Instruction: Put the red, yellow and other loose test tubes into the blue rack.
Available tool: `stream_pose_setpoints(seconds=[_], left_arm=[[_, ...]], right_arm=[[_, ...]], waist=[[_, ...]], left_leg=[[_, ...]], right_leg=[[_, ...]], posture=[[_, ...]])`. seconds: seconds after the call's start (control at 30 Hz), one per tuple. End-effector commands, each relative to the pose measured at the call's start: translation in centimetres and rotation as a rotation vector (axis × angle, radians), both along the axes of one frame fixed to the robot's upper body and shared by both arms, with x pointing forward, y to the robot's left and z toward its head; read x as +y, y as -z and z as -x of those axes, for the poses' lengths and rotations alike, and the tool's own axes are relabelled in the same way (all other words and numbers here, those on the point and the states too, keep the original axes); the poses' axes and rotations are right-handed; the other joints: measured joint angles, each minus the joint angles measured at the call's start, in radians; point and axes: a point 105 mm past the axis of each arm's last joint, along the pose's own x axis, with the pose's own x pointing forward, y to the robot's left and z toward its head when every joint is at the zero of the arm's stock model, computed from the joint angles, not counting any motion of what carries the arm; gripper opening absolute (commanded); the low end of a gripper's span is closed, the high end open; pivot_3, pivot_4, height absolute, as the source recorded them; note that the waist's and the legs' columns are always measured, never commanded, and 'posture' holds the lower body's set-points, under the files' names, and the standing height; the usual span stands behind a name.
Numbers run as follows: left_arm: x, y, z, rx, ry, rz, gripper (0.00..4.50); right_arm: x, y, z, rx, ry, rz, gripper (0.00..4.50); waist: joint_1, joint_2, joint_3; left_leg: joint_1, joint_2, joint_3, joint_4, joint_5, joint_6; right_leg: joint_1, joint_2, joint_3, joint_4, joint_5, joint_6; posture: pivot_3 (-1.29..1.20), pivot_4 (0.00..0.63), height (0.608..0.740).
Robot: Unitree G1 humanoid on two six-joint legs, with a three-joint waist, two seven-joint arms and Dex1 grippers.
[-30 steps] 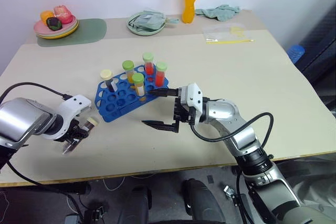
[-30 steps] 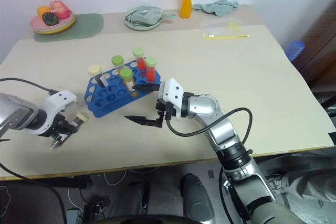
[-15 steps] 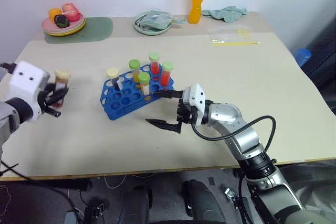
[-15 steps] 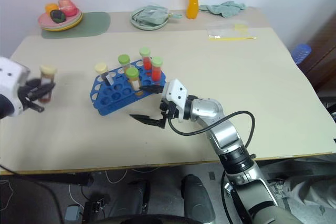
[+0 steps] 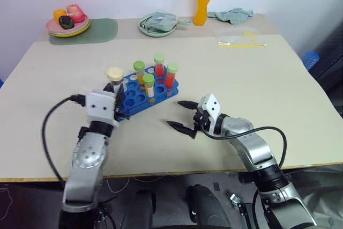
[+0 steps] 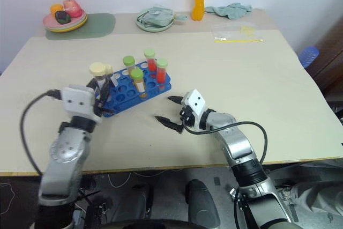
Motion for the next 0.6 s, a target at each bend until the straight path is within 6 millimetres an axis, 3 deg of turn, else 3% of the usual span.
stream_pose_setpoints(seconds=[0.03,0.2,0.47,0.6], left_arm=[[-0.6,-1.4,-0.1,-0.091,0.010,-0.001,0.74],[-1.7,-1.1,-0.8,-0.085,0.069,0.030,0.74],[-2.5,-0.6,-1.1,-0.059,0.109,0.029,0.74],[-2.5,-0.3,-1.2,-0.045,0.109,0.033,0.74]], right_arm=[[0.2,-1.6,-0.3,-0.056,0.003,-0.034,4.50],[0.5,-1.6,0.4,-0.034,-0.023,-0.051,4.50],[1.4,-2.4,4.1,0.018,-0.242,-0.082,4.50],[1.5,-2.3,4.0,0.021,-0.234,-0.082,4.50]], waist=[[0.002,0.000,0.000],[0.004,0.000,0.000],[0.003,0.000,0.000],[0.003,0.000,0.000]], left_leg=[[0.000,0.000,0.000,0.000,0.000,0.000],[0.000,0.000,0.000,0.000,0.000,0.000],[0.000,0.000,0.000,0.001,0.000,0.000],[0.000,0.000,-0.001,0.001,0.000,0.000]], right_leg=[[0.000,0.000,0.000,0.000,0.000,0.000],[0.000,0.000,0.000,0.000,0.000,0.000],[0.000,0.000,0.000,0.000,0.000,0.000],[0.000,0.000,0.000,0.000,0.000,0.000]], posture=[[0.00,0.150,0.740],[0.00,0.150,0.740],[0.00,0.150,0.740],[0.00,0.150,0.740]])
